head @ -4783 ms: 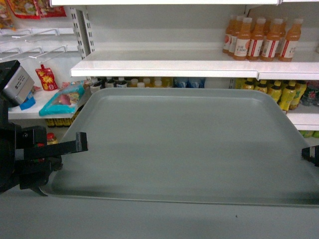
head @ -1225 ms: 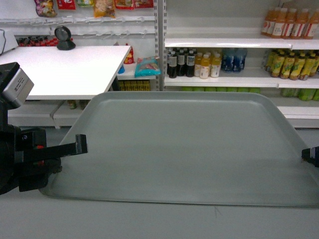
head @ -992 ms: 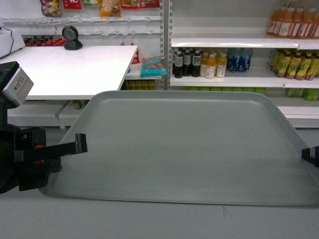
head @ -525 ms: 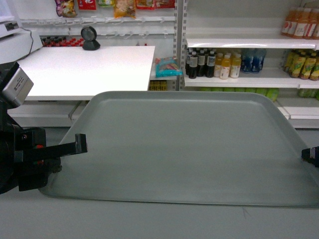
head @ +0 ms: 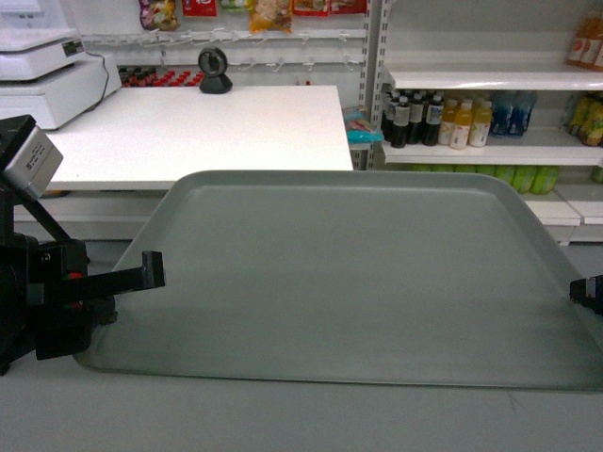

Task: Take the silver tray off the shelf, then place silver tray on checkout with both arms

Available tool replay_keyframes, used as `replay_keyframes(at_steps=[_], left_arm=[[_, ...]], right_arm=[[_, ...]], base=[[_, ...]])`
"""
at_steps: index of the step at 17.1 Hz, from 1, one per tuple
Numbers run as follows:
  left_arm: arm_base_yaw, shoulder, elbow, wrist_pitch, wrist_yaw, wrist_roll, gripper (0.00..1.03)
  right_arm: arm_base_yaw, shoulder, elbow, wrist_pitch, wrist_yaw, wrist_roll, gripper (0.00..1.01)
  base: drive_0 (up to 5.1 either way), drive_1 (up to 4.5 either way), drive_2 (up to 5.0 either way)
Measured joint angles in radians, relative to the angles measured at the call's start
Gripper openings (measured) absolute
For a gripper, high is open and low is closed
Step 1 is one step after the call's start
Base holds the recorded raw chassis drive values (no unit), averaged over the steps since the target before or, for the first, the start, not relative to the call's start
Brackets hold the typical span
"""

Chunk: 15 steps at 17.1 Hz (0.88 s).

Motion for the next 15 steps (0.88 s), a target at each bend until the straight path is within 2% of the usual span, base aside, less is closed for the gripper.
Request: replay_keyframes(at_steps=[15], left_arm=[[0.0, 0.0, 0.0, -0.002, -0.001, 0.0, 0.03]], right_arm=[[0.0, 0.0, 0.0, -0.002, 0.0, 0.0, 0.02]], base=[[-4.9, 2.43, 2.4]])
